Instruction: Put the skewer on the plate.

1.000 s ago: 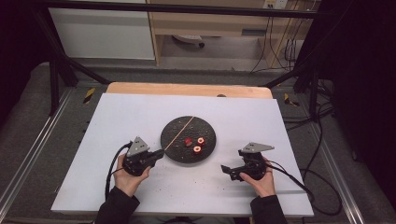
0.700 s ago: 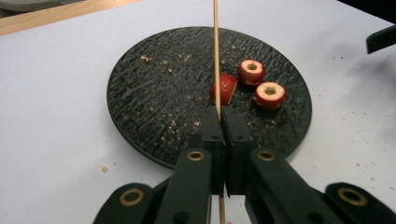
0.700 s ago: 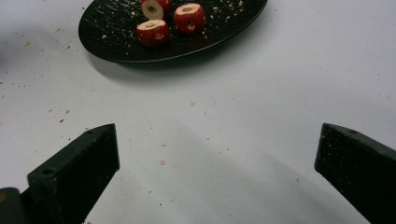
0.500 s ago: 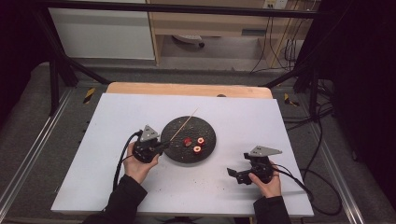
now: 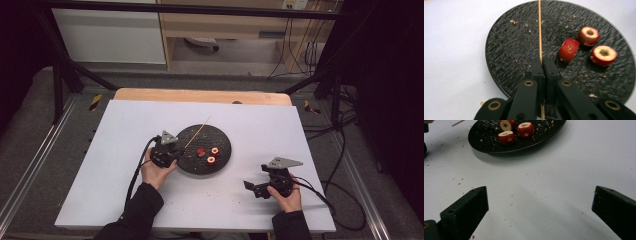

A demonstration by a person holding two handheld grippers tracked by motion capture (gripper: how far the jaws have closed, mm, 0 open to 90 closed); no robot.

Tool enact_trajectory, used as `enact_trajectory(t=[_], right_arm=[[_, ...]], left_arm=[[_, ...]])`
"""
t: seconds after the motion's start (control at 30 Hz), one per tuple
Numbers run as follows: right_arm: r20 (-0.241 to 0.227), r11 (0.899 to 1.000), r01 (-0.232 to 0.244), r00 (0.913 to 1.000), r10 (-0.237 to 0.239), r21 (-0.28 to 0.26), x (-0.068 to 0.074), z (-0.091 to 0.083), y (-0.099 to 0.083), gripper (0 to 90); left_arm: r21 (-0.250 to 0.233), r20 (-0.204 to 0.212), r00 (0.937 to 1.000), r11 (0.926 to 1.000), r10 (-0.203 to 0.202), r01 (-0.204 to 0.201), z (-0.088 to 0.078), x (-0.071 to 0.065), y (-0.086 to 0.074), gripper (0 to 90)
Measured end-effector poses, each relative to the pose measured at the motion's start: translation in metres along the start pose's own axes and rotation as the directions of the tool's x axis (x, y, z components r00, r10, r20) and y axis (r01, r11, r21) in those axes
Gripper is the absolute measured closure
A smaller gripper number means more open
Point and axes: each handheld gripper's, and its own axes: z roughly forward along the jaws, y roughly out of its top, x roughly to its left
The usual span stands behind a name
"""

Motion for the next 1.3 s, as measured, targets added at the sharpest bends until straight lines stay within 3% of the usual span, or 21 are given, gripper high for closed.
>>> enact_trajectory(t=[0.27,0.8,1.17,1.3], right_arm=[[-0.005,1.000,0.000,1.0000,0.000,-0.004,-0.001,-0.001,-0.001,1.8],[-0.012,1.000,-0.002,0.9999,0.002,-0.005,-0.001,0.001,-0.002,2.1],[-0.009,1.000,-0.003,1.0000,0.003,0.004,-0.001,0.002,-0.002,2.3],[-0.010,1.000,-0.002,0.9999,0.002,0.004,-0.001,0.002,-0.002,2.3]], left_arm=[[0.035,-0.019,0.9998,0.9994,-0.005,0.005,0.014,-0.004,-0.002,88.3],[0.076,-0.044,0.9989,0.9970,0.019,-0.015,0.019,-0.016,0.001,88.2],[0.075,-0.030,0.9994,0.9970,0.019,-0.016,0.020,-0.017,0.000,87.5],[0.066,-0.014,0.9994,0.9974,0.032,-0.031,0.016,-0.015,-0.001,82.7]])
